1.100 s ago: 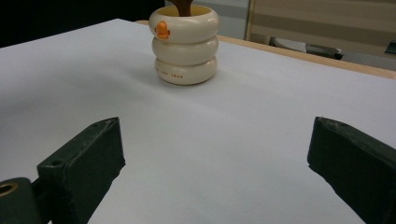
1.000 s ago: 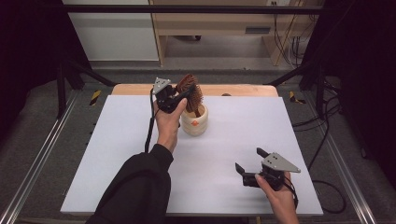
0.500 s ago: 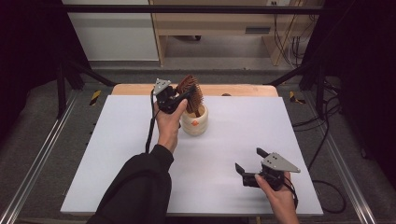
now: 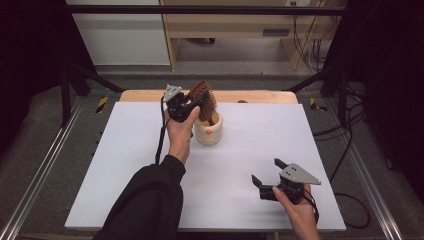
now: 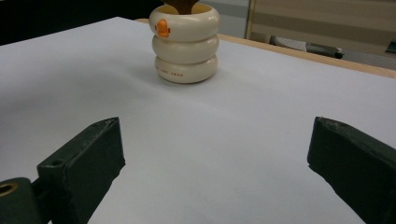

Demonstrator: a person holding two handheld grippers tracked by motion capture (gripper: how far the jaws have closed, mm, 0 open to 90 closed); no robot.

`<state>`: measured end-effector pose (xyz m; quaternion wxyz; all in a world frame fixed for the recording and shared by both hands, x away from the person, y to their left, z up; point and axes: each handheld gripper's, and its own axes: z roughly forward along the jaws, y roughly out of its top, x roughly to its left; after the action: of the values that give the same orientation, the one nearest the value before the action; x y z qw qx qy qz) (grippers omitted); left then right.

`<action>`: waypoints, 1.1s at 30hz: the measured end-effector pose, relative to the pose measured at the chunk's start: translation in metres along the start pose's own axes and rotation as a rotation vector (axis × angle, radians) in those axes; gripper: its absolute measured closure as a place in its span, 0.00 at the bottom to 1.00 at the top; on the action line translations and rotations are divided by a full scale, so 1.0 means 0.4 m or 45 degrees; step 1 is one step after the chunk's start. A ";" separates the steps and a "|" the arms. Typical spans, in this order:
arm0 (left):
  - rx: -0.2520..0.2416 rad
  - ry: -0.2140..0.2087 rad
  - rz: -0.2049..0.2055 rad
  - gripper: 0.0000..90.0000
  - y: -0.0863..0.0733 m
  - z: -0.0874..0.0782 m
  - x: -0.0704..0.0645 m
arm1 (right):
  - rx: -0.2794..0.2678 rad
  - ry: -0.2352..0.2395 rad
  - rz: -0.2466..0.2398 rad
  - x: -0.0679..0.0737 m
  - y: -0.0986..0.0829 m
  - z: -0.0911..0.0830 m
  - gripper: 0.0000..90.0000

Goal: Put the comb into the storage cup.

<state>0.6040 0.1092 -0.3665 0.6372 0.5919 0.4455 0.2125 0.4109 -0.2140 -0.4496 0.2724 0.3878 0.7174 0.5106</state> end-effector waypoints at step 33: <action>0.009 0.003 -0.030 0.56 0.000 -0.003 0.018 | 0.008 0.009 -0.002 0.003 -0.002 0.005 0.04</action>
<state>0.6068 0.1154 -0.3687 0.6371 0.5884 0.4541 0.2042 0.4114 -0.2120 -0.4509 0.2693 0.3862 0.7202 0.5095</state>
